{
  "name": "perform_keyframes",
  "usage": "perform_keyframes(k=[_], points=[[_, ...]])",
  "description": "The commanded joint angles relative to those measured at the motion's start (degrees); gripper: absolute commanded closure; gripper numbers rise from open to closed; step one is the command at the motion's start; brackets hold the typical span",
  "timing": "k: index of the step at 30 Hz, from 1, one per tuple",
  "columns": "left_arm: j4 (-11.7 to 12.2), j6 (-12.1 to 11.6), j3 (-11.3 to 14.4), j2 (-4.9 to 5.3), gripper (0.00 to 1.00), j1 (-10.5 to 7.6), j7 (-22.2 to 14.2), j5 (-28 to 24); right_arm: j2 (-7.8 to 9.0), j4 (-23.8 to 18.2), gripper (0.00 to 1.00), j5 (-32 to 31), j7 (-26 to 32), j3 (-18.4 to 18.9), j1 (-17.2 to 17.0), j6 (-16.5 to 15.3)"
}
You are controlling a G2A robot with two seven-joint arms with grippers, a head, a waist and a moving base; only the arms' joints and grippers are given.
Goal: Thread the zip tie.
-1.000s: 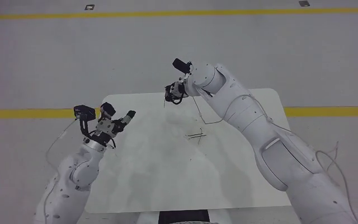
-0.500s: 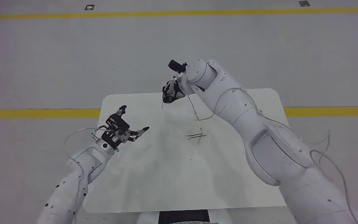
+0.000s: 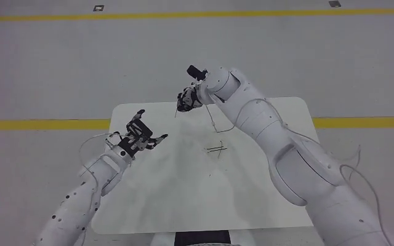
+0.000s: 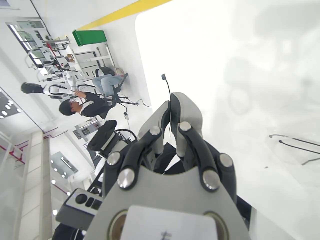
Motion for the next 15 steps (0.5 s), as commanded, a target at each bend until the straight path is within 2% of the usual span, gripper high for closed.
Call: perform_keyframes(k=[1, 3, 6, 7, 9, 10, 15], points=[[0.7, 3.7, 4.6, 2.46, 0.00, -2.38, -0.5, 0.0, -0.57, 1.2, 1.00, 0.7, -0.4, -0.1, 0.2, 0.0], [1.8, 7.7, 9.8, 5.02, 0.00, -5.39, -0.7, 0.0, -1.35, 2.8, 1.00, 1.6, -0.7, -0.3, 0.4, 0.0], [3.2, 13.1, 17.1, 7.92, 0.00, -9.66, -0.4, 0.0, -2.46, 5.0, 1.00, 3.0, -1.2, -0.5, 0.8, 0.0], [3.8, 15.7, 20.3, 8.97, 0.00, -11.64, -0.4, 0.0, -2.99, 6.1, 1.00, 3.7, -1.3, -0.6, 1.0, 0.0], [4.3, 19.0, 25.0, 10.21, 0.00, -14.39, -0.1, 0.0, -3.80, 7.7, 1.00, 4.5, -1.4, -0.8, 1.3, 0.0], [4.4, 19.3, 25.8, 10.41, 0.00, -14.93, 0.1, 0.0, -4.07, 8.2, 1.00, 4.7, -1.4, -0.9, 1.5, 0.0], [4.4, 19.3, 25.8, 10.41, 0.00, -14.93, 0.1, 0.0, -4.07, 8.2, 1.00, 4.7, -1.4, -0.9, 1.5, 0.0]])
